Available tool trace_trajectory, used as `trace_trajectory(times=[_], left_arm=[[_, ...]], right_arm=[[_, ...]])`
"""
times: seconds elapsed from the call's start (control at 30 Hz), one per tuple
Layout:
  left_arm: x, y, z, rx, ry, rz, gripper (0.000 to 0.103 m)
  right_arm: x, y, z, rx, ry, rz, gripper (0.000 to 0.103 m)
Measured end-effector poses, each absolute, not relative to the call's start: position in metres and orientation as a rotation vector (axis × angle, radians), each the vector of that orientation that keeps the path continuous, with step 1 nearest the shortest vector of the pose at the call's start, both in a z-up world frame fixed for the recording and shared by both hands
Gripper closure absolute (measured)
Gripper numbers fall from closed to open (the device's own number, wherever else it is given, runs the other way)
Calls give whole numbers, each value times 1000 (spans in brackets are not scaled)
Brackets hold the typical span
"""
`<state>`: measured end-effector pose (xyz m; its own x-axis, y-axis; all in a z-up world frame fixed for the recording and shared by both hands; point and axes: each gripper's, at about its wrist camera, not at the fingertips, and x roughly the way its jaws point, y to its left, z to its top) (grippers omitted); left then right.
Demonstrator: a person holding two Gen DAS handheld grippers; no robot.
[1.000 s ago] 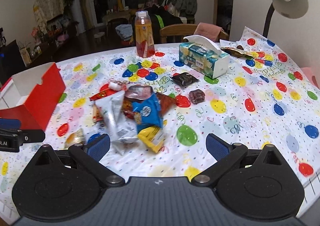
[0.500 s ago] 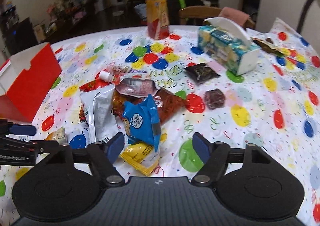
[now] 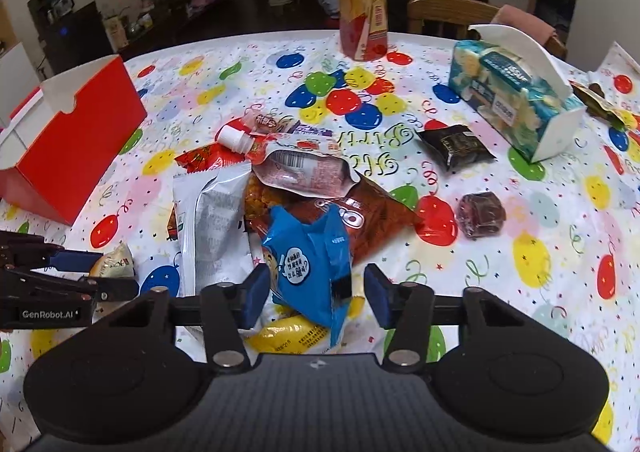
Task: Organize snacks
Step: 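Grasp the wrapped orange cake with the left tool while the right tool grasps the blue cookie packet, then carry the orange cake and blue cookie packet into the red box with both tools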
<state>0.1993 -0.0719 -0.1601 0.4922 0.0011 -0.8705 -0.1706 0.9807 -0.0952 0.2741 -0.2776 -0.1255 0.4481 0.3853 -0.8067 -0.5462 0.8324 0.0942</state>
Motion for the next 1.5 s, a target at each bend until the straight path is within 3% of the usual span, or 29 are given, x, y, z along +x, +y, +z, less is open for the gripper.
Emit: trace_trajectory(times=[0.43, 1.03, 1.5], left_arm=[[194, -63, -158, -189, 1057, 152, 68], [155, -31, -101, -257, 987, 162, 69], [135, 40, -43, -211, 924, 104, 69]], right_arm=[[271, -272, -119, -224, 917, 613, 71], [236, -272, -54, -205, 831, 586, 74], [197, -167, -3, -184, 773, 642, 74]])
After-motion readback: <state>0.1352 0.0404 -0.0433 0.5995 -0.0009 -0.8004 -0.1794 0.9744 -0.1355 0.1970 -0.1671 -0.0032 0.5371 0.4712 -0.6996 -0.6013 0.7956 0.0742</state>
